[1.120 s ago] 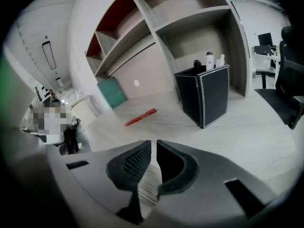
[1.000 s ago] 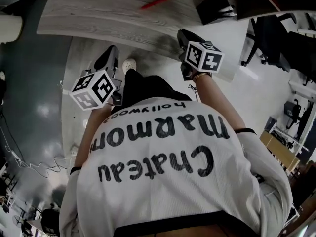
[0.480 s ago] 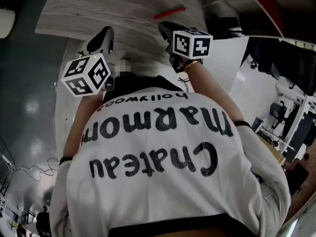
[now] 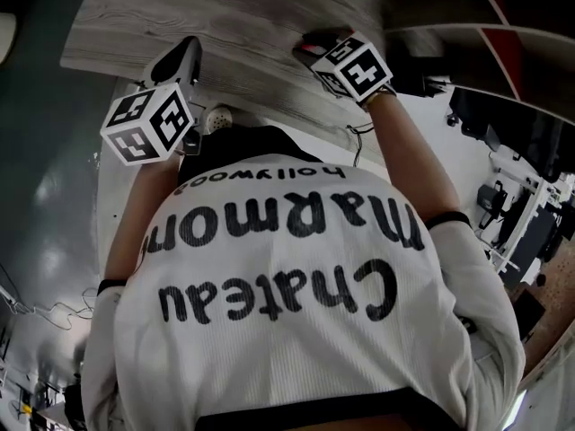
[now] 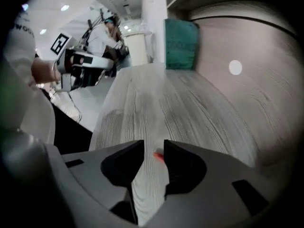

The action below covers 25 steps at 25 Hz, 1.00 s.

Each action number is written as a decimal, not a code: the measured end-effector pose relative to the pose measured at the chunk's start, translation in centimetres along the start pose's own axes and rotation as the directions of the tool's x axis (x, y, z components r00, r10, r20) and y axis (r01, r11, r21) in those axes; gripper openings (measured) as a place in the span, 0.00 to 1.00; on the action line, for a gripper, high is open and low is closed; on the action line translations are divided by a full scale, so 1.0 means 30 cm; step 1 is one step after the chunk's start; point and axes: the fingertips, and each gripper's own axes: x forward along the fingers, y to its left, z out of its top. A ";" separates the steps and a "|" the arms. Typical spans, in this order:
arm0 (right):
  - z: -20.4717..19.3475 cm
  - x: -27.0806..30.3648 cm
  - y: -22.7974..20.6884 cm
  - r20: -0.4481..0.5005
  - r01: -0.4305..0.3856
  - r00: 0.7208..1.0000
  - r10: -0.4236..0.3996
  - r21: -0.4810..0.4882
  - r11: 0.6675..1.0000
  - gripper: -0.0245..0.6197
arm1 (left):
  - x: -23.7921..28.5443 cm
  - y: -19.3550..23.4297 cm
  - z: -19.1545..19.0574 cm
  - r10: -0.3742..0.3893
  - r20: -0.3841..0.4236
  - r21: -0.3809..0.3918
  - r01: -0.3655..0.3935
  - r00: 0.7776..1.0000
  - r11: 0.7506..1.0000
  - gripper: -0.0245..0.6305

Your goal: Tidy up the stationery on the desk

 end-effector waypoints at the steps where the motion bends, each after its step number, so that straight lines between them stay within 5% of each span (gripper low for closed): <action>1: -0.007 0.006 0.006 -0.052 -0.019 0.999 0.016 -0.067 0.998 0.26 | 0.006 0.008 0.006 -0.001 -0.002 -0.002 0.001 1.000 1.000 0.06; 6: -0.063 0.028 0.025 -0.272 -0.134 0.961 0.056 -0.278 0.951 0.27 | 0.031 0.030 0.015 -0.006 -0.011 -0.008 0.006 1.000 1.000 0.06; 13: -0.111 0.058 -0.001 -0.407 -0.215 0.913 0.011 -0.458 0.863 0.23 | 0.032 0.035 -0.023 -0.002 -0.031 -0.035 0.001 1.000 0.999 0.06; 16: -0.128 0.053 -0.014 -0.428 -0.233 0.904 -0.011 -0.513 0.827 0.19 | 0.035 0.030 -0.026 0.007 -0.032 -0.043 -0.008 0.999 0.999 0.06; 25: -0.125 0.062 -0.032 -0.429 -0.231 0.902 -0.043 -0.567 0.791 0.14 | 0.027 0.026 -0.016 0.023 -0.014 -0.062 -0.024 1.000 0.998 0.06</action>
